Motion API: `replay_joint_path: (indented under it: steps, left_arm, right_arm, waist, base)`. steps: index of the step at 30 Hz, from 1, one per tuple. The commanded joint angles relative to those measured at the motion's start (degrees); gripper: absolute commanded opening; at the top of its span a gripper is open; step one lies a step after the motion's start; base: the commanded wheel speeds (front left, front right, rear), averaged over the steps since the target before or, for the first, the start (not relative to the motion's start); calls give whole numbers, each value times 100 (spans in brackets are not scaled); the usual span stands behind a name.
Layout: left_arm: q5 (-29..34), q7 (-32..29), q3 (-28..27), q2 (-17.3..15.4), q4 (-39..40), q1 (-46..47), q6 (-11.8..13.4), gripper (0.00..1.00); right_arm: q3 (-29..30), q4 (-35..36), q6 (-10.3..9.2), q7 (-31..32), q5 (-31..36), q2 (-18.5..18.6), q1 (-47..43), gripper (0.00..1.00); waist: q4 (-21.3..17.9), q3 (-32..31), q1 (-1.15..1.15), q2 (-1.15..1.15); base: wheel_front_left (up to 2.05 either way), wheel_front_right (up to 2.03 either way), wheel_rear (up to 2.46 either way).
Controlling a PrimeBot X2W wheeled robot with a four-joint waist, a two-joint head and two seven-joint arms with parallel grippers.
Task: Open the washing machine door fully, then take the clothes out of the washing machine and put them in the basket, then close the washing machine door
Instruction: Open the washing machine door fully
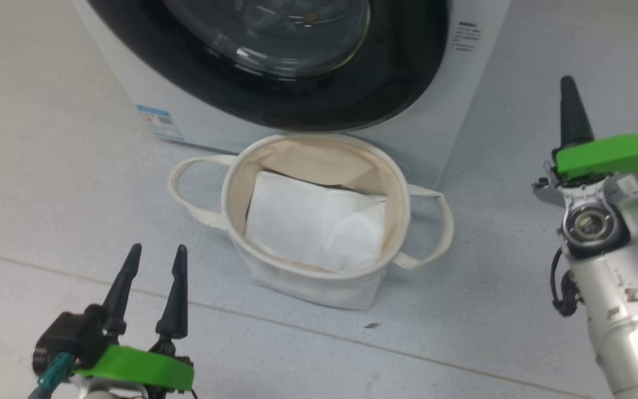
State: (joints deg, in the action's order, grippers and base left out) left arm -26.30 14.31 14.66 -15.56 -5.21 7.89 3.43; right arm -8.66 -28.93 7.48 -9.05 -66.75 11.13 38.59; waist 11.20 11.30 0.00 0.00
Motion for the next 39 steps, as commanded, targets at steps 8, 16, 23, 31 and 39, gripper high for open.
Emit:
replay_joint_path:
  steps: [8, 16, 23, 31, 39]
  left_arm:
    - [248, 69, -168, 11, 200, 577, -166, 100]
    - [334, 69, -204, 289, 123, 716, -328, 100]
    - [441, 69, -314, 475, 29, 658, -450, 100]
    - [529, 69, -469, 580, 13, 541, -542, 100]
    - [596, 69, -499, 627, 12, 469, -610, 100]
  right_arm:
    - [-224, -218, 1, 261, -697, 302, 873, 0]
    - [-228, -732, 1, 804, -1308, 502, 1550, 0]
    - [-201, -1127, 1, 1354, -1694, 702, 1891, 0]
    - [-110, -1487, 1, 1889, -2045, 863, 2253, 0]
    - [-36, -1666, 1, 2007, -2096, 1070, 2554, 0]
  waist:
    - [446, 393, 0, 0]
    - [768, 732, 0, 0]
    - [1085, 773, 0, 0]
    - [1304, 769, 0, 0]
    - [1490, 835, 0, 0]
  base:
    - [0, 0, 0]
    - [0, 0, 0]
    - [0, 0, 0]
    - [0, 0, 0]
    - [0, 0, 0]
